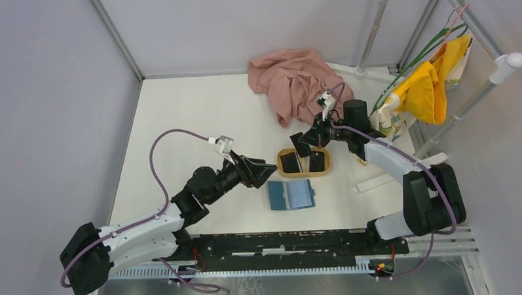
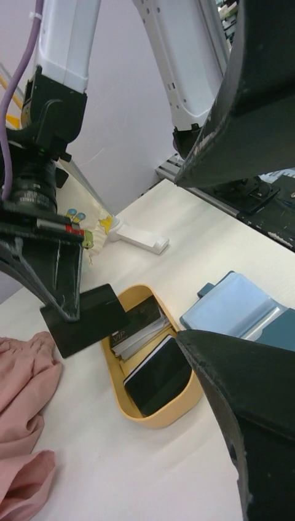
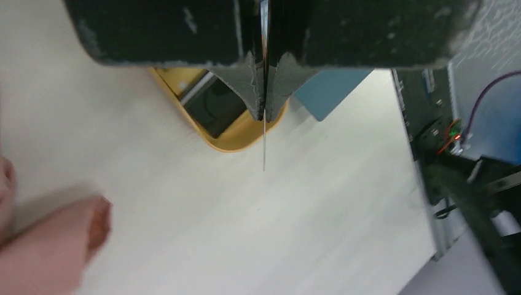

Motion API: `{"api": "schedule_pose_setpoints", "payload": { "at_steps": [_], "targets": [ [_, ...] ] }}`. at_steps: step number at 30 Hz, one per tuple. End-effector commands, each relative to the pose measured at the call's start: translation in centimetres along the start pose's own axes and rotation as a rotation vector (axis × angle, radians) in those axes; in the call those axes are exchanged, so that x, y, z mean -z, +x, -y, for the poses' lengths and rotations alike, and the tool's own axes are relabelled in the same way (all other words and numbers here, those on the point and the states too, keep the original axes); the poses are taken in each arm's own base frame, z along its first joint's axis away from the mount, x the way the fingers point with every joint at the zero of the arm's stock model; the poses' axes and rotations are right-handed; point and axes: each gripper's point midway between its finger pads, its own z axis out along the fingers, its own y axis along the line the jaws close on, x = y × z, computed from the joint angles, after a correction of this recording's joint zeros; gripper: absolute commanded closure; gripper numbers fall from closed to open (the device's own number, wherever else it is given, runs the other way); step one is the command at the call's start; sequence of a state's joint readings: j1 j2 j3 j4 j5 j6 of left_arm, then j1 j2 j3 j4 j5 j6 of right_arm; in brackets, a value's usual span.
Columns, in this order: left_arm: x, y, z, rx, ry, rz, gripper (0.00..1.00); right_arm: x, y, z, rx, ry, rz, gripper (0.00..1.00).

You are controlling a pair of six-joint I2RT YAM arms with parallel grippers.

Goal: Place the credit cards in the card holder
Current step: Pick up the credit card from the storage box.

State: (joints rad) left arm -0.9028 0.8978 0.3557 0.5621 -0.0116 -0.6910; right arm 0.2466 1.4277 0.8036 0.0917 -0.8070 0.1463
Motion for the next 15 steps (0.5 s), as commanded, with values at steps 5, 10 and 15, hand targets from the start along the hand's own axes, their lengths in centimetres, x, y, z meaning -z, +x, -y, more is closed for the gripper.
{"api": "schedule_pose_setpoints", "payload": {
  "at_steps": [5, 10, 15],
  "targets": [
    [0.2, 1.6, 0.5, -0.166, 0.172, 0.03, 0.0, 4.2, -1.4, -10.6, 0.245, -0.489, 0.178, 1.0],
    [-0.8, 2.8, 1.7, -0.165, 0.246, -0.043, 0.05, 4.2, 0.5, -12.7, 0.256, -0.589, 0.115, 1.0],
    [-2.1, 3.5, 3.2, -0.166, 0.351, -0.084, 0.17, 4.1, 1.1, -14.4, 0.284, -0.65, 0.085, 1.0]
  ]
}}
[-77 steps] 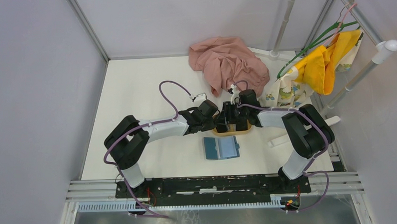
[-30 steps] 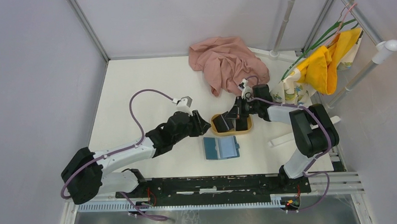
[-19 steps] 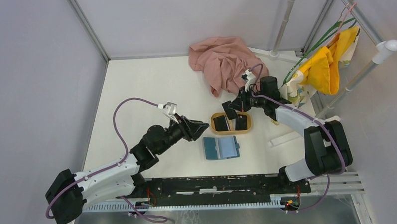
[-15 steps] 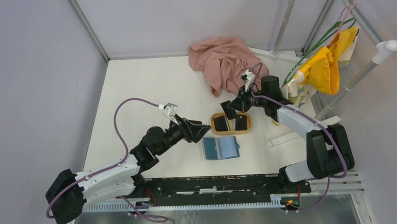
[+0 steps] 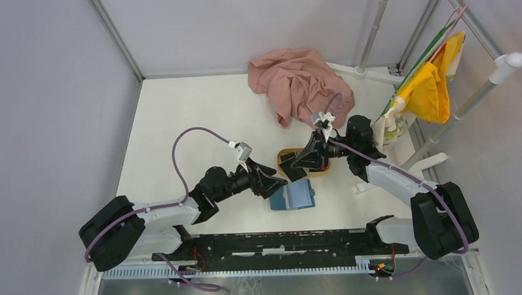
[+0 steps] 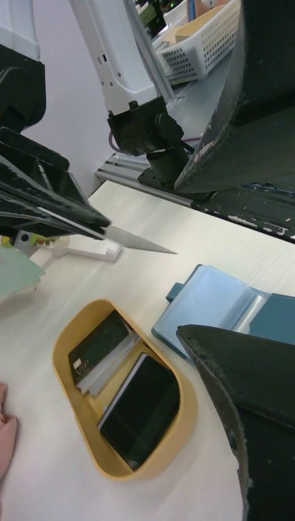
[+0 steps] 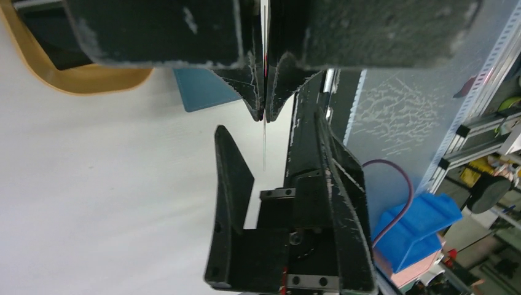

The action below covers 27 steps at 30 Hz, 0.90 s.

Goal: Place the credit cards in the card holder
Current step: Pick up the credit card from the storage box, then insert the credit card into the card holder.

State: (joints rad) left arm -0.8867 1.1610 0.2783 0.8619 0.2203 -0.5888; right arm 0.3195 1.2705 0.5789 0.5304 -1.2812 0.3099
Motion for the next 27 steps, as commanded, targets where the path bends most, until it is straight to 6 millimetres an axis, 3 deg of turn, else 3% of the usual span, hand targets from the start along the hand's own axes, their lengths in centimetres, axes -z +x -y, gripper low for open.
{"api": "schedule_pose_setpoints", "payload": {
  "at_steps": [1, 3, 7, 9, 11, 12, 14, 16, 18, 21, 24, 26, 27],
  "targets": [
    [-1.5, -3.2, 3.9, -0.087, 0.202, 0.079, 0.2, -0.6, -0.9, -2.3, 0.102, -0.103, -0.011, 1.0],
    [-1.8, -3.1, 3.8, -0.082, 0.197, 0.07, 0.27, -0.8, -0.8, -2.6, 0.101, -0.122, -0.018, 1.0],
    [-2.2, -3.2, 4.0, -0.081, 0.211, 0.059, 0.54, -1.3, -0.2, -3.0, 0.095, -0.147, -0.039, 1.0],
    [-2.3, -3.2, 4.2, -0.081, 0.217, 0.053, 0.79, -1.4, -0.1, -3.0, 0.091, -0.152, -0.046, 1.0],
    [-2.3, -3.2, 4.2, -0.085, 0.217, 0.049, 0.97, -1.4, 0.0, -2.9, 0.103, -0.151, -0.051, 1.0],
    [-2.3, -3.1, 4.1, -0.089, 0.213, 0.045, 0.98, -1.4, 0.0, -2.9, 0.105, -0.152, -0.056, 0.94],
    [-2.1, -2.9, 3.8, -0.093, 0.193, 0.036, 0.98, -1.4, 0.2, -2.6, 0.144, -0.136, -0.068, 0.67],
    [-1.6, -2.7, 3.3, -0.099, 0.168, 0.025, 0.98, -1.1, 0.8, -1.8, 0.218, -0.097, -0.103, 0.53],
    [-1.0, -2.5, 3.1, -0.111, 0.16, 0.014, 0.98, -0.6, 2.3, -1.4, 0.274, -0.073, -0.161, 0.47],
    [-0.5, -2.5, 3.6, -0.143, 0.176, -0.02, 0.98, -0.7, 3.5, -1.5, 0.271, -0.087, -0.184, 0.48],
    [-0.5, -2.2, 4.2, -0.171, 0.207, -0.072, 0.98, -1.2, 3.8, -2.0, 0.262, -0.117, -0.191, 0.56],
    [-0.5, -2.1, 4.5, -0.184, 0.218, -0.101, 0.98, -1.4, 3.8, -2.5, 0.259, -0.143, -0.189, 0.7],
    [-0.6, -2.1, 4.5, -0.188, 0.22, -0.111, 0.98, -1.5, 3.8, -2.7, 0.255, -0.155, -0.186, 0.83]
  ]
}}
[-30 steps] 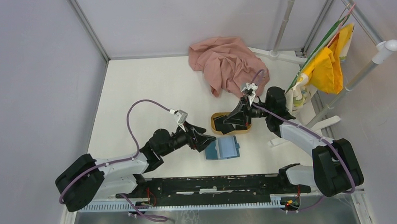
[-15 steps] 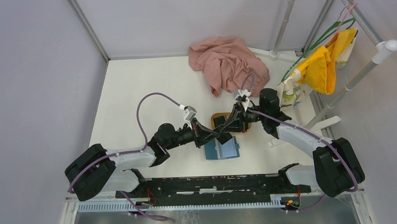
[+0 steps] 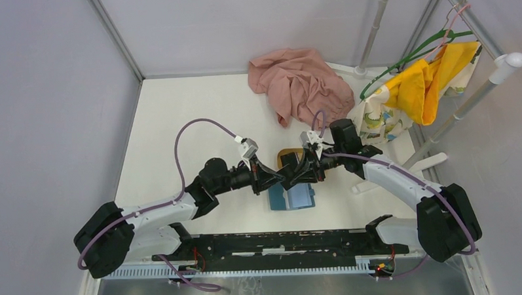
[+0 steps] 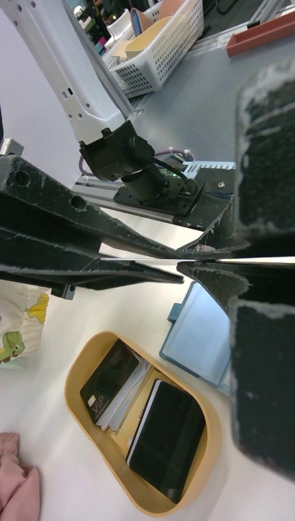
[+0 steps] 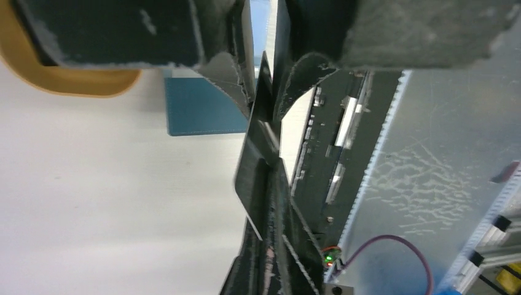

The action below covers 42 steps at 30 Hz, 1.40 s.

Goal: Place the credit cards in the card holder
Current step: Insert the credit card into the card holder.

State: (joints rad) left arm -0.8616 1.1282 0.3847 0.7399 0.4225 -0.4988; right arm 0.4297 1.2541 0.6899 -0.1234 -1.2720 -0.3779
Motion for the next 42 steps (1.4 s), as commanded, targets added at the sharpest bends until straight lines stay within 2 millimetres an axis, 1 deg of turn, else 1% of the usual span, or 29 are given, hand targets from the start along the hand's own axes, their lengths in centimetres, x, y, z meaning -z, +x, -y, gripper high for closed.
{"api": "schedule_pose_setpoints", "payload": {
  "at_steps": [1, 2, 3, 4, 6, 8, 11, 14, 15, 19, 20, 21, 22, 24, 25, 26, 28, 29, 30, 32, 35, 36, 38, 39, 41, 42],
  "targets": [
    [-0.4, -1.1, 1.1, -0.097, 0.053, -0.042, 0.98, -0.3, -0.9, -0.7, 0.064, -0.052, 0.008, 0.9],
    [-0.4, -1.2, 1.0, -0.101, 0.047, -0.04, 0.97, -0.4, -1.1, -1.0, 0.064, -0.067, 0.015, 0.94],
    [-0.4, -1.4, 0.9, -0.1, 0.038, -0.031, 0.93, -0.4, -1.2, -1.2, 0.063, -0.077, 0.022, 0.98],
    [-0.4, -1.6, 0.8, -0.095, 0.03, -0.019, 0.87, -0.4, -1.3, -1.4, 0.061, -0.087, 0.029, 1.0],
    [-0.1, -2.0, 1.0, -0.085, 0.032, 0.016, 0.82, -0.4, -1.6, -1.6, 0.055, -0.102, 0.044, 1.0],
    [0.4, -2.9, 1.6, -0.075, 0.052, 0.072, 0.77, -0.4, -1.7, -1.8, 0.041, -0.11, 0.053, 1.0],
    [1.0, -3.5, 2.2, -0.079, 0.07, 0.1, 0.75, -0.5, -1.6, -1.9, 0.032, -0.118, 0.057, 1.0],
    [1.0, -3.6, 2.5, -0.08, 0.087, 0.101, 0.76, -0.6, -1.6, -2.0, 0.031, -0.121, 0.057, 1.0],
    [0.9, -3.5, 2.7, -0.08, 0.096, 0.098, 0.78, -0.6, -1.6, -2.0, 0.029, -0.124, 0.057, 1.0],
    [0.4, -3.2, 2.7, -0.069, 0.113, 0.083, 0.96, -0.6, -1.7, -2.3, 0.031, -0.137, 0.061, 0.99],
    [0.3, -3.0, 2.6, -0.068, 0.116, 0.078, 0.98, -0.6, -1.7, -2.4, 0.033, -0.139, 0.063, 0.95],
    [0.3, -2.8, 2.6, -0.067, 0.119, 0.073, 0.98, -0.6, -1.7, -2.4, 0.036, -0.141, 0.064, 0.87],
    [0.4, -2.7, 2.5, -0.066, 0.118, 0.07, 0.98, -0.6, -1.7, -2.4, 0.041, -0.135, 0.062, 0.76],
    [0.7, -2.0, 1.9, -0.056, 0.084, 0.054, 0.98, -0.2, -1.5, -1.3, 0.09, -0.068, 0.027, 0.54],
    [1.0, -1.5, 1.3, -0.046, 0.053, 0.037, 0.98, 0.3, -1.0, -0.6, 0.162, -0.021, -0.027, 0.4],
    [1.3, -0.9, 0.7, -0.035, 0.021, 0.017, 0.98, 1.1, -0.2, 0.3, 0.254, 0.03, -0.118, 0.3],
    [2.1, 0.9, -0.4, 0.007, -0.038, -0.054, 0.98, 2.7, 1.4, 1.8, 0.38, 0.114, -0.261, 0.08],
    [2.5, 1.7, -0.7, 0.034, -0.061, -0.087, 0.98, 3.5, 2.5, 2.4, 0.429, 0.158, -0.324, 0.02],
    [2.8, 2.6, -1.1, 0.065, -0.082, -0.119, 0.98, 4.0, 3.9, 2.5, 0.475, 0.175, -0.368, 0.02],
    [3.3, 3.8, -1.6, 0.126, -0.119, -0.159, 0.98, 4.8, 5.7, 2.7, 0.56, 0.218, -0.419, 0.02],
    [3.5, 4.7, -2.3, 0.203, -0.163, -0.183, 0.98, 4.9, 7.4, 2.1, 0.659, 0.188, -0.438, 0.02],
    [3.4, 4.9, -2.7, 0.227, -0.181, -0.191, 0.98, 4.8, 7.5, 2.1, 0.659, 0.184, -0.438, 0.08],
    [3.0, 5.1, -3.1, 0.268, -0.199, -0.201, 0.98, 4.5, 7.8, 1.9, 0.627, 0.16, -0.436, 0.35],
    [2.8, 5.2, -3.1, 0.286, -0.196, -0.204, 0.98, 4.2, 8.2, 1.7, 0.607, 0.135, -0.44, 0.46],
    [2.2, 5.3, -3.3, 0.315, -0.183, -0.203, 0.98, 3.9, 9.6, 1.5, 0.585, 0.096, -0.482, 0.56],
    [2.1, 5.6, -3.4, 0.334, -0.182, -0.212, 0.98, 3.9, 10.3, 1.7, 0.581, 0.093, -0.515, 0.58]
  ]
}}
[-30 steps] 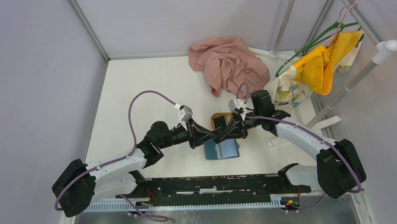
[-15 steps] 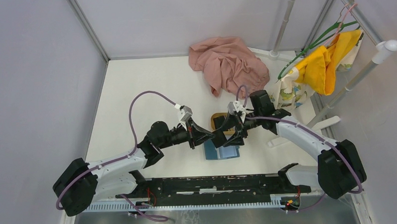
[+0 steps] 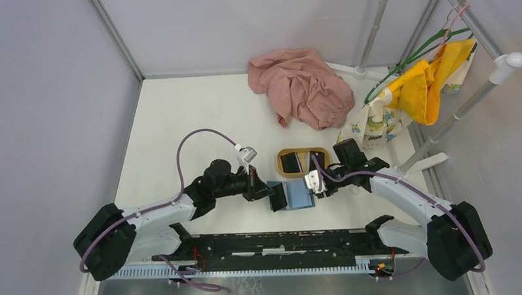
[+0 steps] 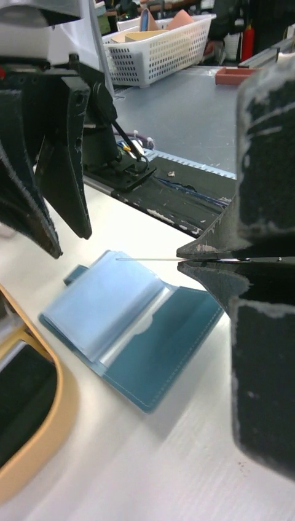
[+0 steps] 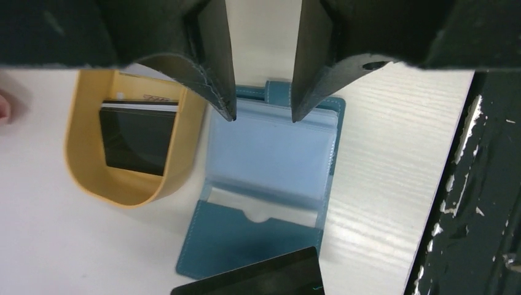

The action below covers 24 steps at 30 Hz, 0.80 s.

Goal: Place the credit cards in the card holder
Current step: Insert the credit card into the card holder.

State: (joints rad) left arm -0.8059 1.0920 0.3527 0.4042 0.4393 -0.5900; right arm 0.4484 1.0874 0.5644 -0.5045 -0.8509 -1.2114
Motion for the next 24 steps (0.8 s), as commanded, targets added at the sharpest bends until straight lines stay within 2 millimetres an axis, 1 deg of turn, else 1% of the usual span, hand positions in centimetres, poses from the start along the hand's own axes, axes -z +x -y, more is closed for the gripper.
{"api": "schedule_pose_setpoints", "payload": {
  "at_steps": [1, 4, 6, 11, 15, 19, 24],
  "targets": [
    [-1.0, -0.9, 0.4, 0.108, 0.029, 0.012, 0.98, -0.8, 2.1, -0.1, 0.064, -0.05, -0.117, 0.6],
    [-1.5, -0.5, 0.1, 0.141, 0.037, 0.0, 0.98, -0.8, 3.9, -0.1, 0.059, -0.061, -0.211, 0.63],
    [-1.7, -0.2, -0.4, 0.152, 0.032, -0.01, 0.98, -0.7, 4.5, -0.3, 0.06, -0.075, -0.24, 0.63],
    [-2.1, -0.2, -1.3, 0.181, 0.039, -0.019, 0.98, -0.9, 5.7, -0.9, 0.053, -0.097, -0.282, 0.62],
    [-2.4, -0.2, -2.0, 0.206, 0.051, -0.023, 0.98, -1.2, 6.1, -1.4, 0.036, -0.131, -0.3, 0.63],
    [-2.6, 0.3, -2.8, 0.241, 0.057, -0.027, 0.98, -1.3, 6.3, -1.4, 0.037, -0.134, -0.312, 0.63],
    [-2.9, 0.3, -2.9, 0.267, 0.083, -0.022, 0.98, -1.5, 6.3, -1.6, 0.047, -0.142, -0.312, 0.63]
  ]
}}
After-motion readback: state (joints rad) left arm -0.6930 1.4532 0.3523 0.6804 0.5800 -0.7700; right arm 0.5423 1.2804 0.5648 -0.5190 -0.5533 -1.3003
